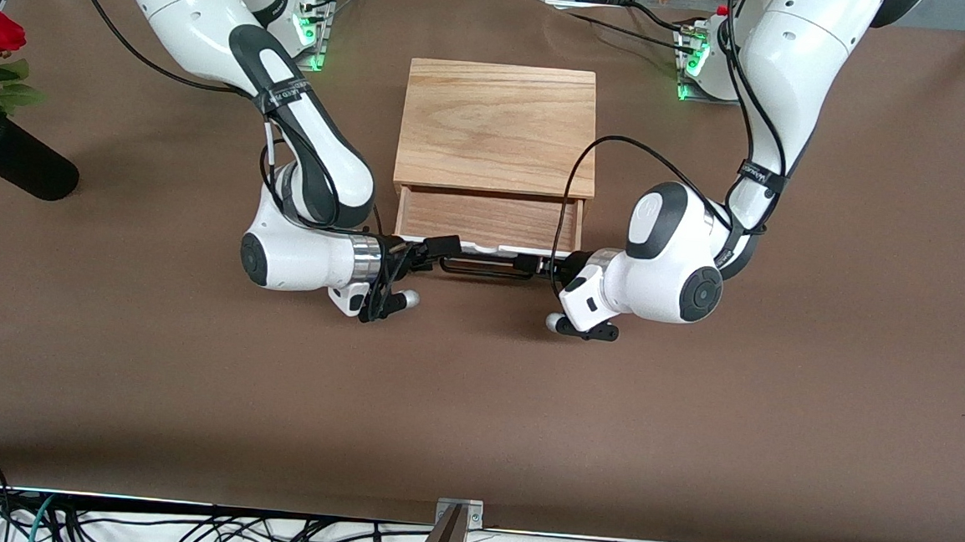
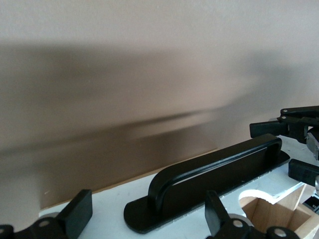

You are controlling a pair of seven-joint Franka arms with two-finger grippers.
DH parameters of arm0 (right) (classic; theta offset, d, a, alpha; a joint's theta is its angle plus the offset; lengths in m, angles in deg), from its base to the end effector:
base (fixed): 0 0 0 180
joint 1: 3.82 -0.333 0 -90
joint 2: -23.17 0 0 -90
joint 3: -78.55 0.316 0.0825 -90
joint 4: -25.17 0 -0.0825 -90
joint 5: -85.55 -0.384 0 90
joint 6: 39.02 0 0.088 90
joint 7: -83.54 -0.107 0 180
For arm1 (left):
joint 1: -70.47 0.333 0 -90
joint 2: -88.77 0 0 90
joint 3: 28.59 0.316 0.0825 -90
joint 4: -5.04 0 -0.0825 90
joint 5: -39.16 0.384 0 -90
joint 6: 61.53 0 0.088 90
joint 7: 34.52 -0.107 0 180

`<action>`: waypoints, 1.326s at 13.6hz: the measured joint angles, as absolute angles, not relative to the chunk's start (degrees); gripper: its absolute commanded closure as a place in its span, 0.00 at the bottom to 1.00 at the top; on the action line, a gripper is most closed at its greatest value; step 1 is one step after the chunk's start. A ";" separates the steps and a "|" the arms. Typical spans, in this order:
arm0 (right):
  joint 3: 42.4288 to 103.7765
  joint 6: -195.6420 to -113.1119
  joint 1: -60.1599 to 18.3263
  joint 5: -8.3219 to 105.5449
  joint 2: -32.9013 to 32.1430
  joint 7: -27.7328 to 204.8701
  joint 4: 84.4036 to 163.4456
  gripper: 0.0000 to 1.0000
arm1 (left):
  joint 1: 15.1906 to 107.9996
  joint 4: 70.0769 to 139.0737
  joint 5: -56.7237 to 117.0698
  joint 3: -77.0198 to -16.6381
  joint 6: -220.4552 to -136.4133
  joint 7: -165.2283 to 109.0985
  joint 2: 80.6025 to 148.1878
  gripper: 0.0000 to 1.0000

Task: Close drawer with both arms simultaneously
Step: 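Push the drawer front into the box with both grippers, then press the drawer fully shut with both grippers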

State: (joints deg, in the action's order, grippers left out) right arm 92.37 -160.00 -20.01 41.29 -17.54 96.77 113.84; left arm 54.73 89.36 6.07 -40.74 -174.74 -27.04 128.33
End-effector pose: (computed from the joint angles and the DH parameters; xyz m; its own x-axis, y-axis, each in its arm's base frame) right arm 0.6033 0.3561 0.2466 0.9460 0.2913 -0.1421 0.1112 -0.7036 -0.7019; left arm 0.6180 -0.3372 0.2786 0.9366 -0.1292 -0.3258 0.0664 -0.8474 0.5269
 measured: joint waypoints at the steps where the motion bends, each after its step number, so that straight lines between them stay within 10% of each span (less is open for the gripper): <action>1: 92.37 -159.90 -20.22 41.29 -17.54 96.77 113.96 0.00 | 54.74 89.36 6.07 -40.74 -174.03 -27.04 128.33 0.00; 18: 92.50 -155.33 -22.89 41.29 -17.64 91.64 115.19 0.00 | 54.65 89.28 1.75 -41.04 -160.44 -26.93 128.85 0.00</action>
State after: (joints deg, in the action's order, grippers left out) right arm 92.50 -155.33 -22.89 41.29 -17.64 91.64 115.19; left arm 54.65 89.28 1.75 -41.04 -160.44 -26.93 128.85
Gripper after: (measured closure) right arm 0.000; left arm 0.000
